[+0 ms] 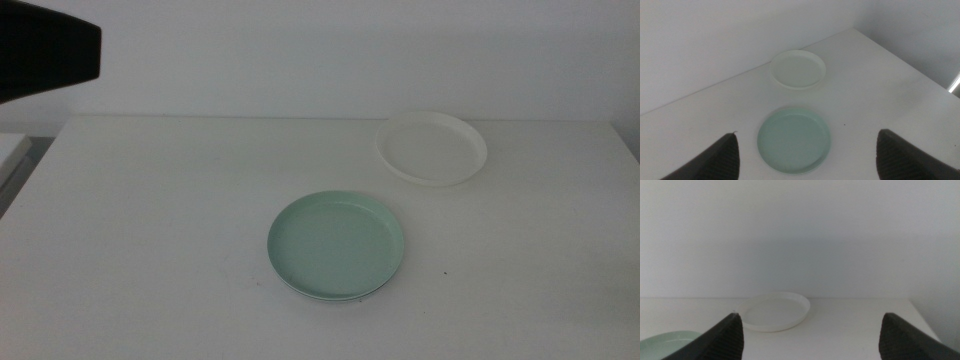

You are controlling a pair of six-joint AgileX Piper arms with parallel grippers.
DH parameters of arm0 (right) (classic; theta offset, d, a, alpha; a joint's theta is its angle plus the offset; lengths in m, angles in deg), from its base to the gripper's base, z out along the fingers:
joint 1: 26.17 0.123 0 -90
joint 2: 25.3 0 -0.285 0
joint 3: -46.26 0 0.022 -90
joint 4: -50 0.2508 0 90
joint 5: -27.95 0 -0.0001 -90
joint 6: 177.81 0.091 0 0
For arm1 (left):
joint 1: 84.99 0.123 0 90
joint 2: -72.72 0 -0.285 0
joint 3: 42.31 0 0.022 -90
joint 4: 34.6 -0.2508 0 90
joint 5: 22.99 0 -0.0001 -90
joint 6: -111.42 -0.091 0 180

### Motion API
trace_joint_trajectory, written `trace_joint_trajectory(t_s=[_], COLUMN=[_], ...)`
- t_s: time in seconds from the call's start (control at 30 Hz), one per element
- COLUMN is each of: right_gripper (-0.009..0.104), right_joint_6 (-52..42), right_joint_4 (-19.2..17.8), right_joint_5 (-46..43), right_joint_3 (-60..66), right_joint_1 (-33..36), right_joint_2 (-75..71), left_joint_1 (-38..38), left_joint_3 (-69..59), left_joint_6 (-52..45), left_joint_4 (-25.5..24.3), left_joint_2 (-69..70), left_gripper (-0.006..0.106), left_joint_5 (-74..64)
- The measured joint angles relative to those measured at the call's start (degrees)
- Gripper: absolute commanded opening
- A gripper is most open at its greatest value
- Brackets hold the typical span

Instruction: Stack the three bowls on top of each other.

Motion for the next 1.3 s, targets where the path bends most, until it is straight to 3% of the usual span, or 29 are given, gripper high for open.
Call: trace_joint_trajectory(t_s=[0.23,0.5,0.6,1.03,1.3], right_gripper=[0.092,0.092,0.092,0.092,0.092], right_joint_6=[0.94,1.16,1.16,1.27,0.91], right_joint_4=[2.56,8.32,9.27,12.31,13.12], right_joint_5=[6.64,42.9,50.81,51.97,53.05], right_joint_3=[-14.89,-42.29,-47.51,-50.33,-59.98], right_joint_1=[0.0,0.0,0.0,0.0,0.0], right_joint_2=[15.36,38.4,44.52,53.28,65.78], left_joint_1=[0.0,0.0,0.0,0.0,0.0], left_joint_3=[0.0,0.0,0.0,0.0,0.0], left_joint_6=[0.0,0.0,0.0,0.0,0.0], left_joint_4=[0.0,0.0,0.0,0.0,0.0], left_joint_2=[0.0,0.0,0.0,0.0,0.0], left_gripper=[0.094,0.094,0.094,0.094,0.094], left_joint_5=[0.0,0.0,0.0,0.0,0.0])
